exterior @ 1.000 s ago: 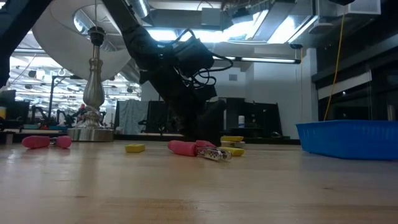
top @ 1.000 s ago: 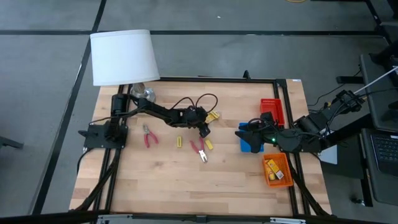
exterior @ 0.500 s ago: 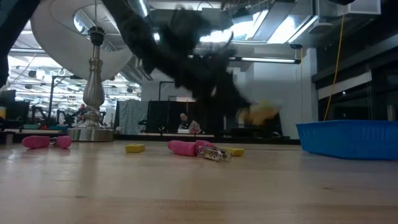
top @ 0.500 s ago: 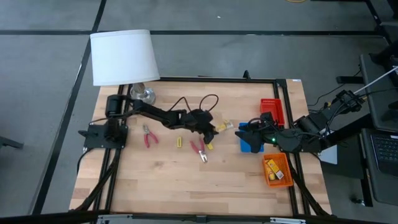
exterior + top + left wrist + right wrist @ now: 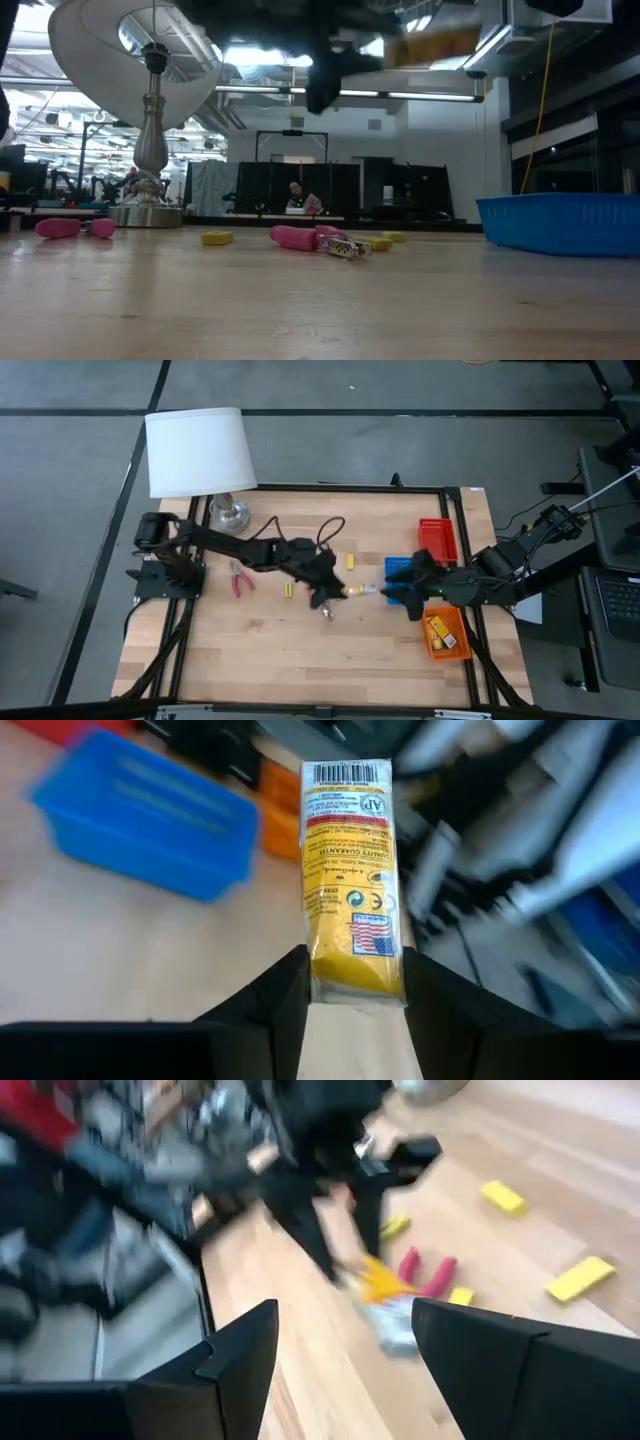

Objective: Pick & Place School Supplies
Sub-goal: Put the box of crayons into the orange bin

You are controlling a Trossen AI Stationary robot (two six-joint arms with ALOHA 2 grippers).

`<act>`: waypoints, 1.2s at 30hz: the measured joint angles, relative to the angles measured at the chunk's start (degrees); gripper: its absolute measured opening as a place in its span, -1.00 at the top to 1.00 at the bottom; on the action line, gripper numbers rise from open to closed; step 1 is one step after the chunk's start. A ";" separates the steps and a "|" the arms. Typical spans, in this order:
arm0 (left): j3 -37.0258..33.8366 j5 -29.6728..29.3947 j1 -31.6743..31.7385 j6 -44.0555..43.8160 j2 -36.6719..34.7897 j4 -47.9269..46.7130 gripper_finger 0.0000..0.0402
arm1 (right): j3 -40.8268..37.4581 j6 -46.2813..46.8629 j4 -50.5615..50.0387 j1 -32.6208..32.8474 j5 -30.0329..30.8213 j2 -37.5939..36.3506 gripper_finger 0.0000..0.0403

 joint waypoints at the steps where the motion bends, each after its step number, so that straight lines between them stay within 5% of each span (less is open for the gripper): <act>1: -0.08 1.63 -0.77 0.17 -1.34 -1.66 0.30 | -0.01 -2.96 -0.10 0.00 -1.88 0.01 -0.17; 8: 0.04 7.33 -4.17 -2.36 -8.90 -2.33 0.30 | -0.01 -27.60 3.96 0.22 -11.47 1.87 -0.17; 14: 0.04 7.51 -5.07 -5.54 -9.39 -2.24 0.30 | 0.01 -37.24 14.92 0.15 -12.07 7.51 -0.17; 36: -0.02 7.28 -5.44 -7.40 -8.97 -1.06 0.30 | 0.02 -37.42 26.12 0.17 -3.43 14.08 -0.17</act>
